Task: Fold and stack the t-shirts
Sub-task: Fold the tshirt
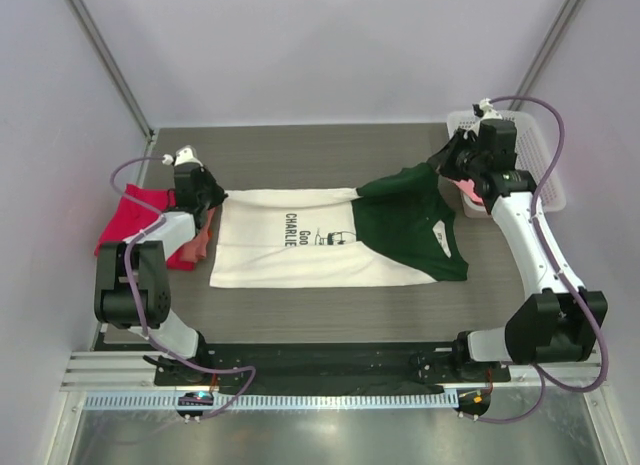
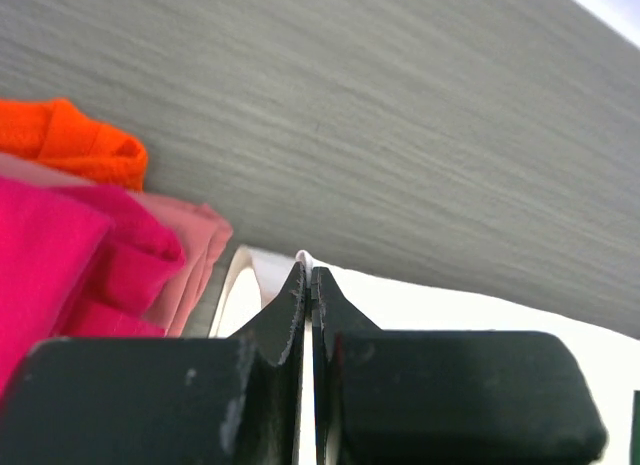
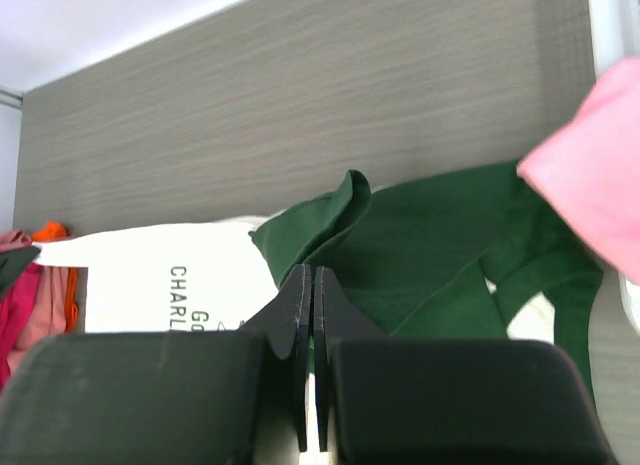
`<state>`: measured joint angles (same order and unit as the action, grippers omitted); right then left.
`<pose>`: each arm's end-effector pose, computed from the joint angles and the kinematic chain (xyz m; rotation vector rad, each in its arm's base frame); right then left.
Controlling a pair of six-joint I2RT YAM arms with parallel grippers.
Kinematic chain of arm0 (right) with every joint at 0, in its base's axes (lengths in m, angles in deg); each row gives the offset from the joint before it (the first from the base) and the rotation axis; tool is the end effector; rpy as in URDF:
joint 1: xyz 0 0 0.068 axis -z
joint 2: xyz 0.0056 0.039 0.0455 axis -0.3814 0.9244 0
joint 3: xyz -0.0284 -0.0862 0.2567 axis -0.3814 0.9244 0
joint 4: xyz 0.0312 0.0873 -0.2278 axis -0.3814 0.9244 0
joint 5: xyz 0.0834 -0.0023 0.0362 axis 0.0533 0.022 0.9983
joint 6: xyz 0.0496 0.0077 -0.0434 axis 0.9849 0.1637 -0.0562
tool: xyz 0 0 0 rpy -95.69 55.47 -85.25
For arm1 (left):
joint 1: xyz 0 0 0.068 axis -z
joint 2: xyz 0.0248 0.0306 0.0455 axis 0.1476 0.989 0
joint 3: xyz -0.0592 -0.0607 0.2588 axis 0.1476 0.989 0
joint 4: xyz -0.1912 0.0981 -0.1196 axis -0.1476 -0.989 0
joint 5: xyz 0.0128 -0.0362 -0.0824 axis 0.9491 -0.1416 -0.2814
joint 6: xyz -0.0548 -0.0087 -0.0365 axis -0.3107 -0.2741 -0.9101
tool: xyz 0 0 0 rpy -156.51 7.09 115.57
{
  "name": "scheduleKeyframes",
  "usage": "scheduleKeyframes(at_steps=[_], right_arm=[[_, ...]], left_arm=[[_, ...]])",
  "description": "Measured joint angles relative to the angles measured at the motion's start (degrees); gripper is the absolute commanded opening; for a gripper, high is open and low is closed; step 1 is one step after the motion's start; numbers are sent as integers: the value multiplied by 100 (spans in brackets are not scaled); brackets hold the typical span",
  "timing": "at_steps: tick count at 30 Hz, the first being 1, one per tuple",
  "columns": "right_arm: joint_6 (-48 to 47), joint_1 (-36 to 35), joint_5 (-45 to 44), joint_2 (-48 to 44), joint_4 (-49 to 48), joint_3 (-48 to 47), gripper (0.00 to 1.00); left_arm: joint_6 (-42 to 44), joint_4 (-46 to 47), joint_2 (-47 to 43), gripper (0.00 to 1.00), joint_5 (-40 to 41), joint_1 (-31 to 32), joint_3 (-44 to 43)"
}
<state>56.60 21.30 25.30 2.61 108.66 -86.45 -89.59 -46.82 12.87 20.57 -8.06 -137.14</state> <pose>0.3161 0.0173 0.3509 0.2614 2.0677 0.4798 0.3536 -0.0007 0.2147 -0.5454 2.0143 -0.2812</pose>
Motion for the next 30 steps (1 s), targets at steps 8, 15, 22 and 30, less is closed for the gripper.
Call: scheduleKeyframes(at_steps=[8, 15, 22, 30], right_arm=[[-4, 0, -24, -1051, 151, 953, 1], [20, 0, -232, -1989, 297, 1803, 1], [249, 0, -455, -2942, 481, 2516, 1], [800, 0, -887, -4247, 664, 3582, 1]], left_arm=[[120, 275, -302, 0, -350, 26, 551], [168, 588, -949, 0, -422, 46, 1141], [122, 765, -1574, 0, -378, 48, 1753], [-166, 909, -1631, 4, -369, 48, 2341]])
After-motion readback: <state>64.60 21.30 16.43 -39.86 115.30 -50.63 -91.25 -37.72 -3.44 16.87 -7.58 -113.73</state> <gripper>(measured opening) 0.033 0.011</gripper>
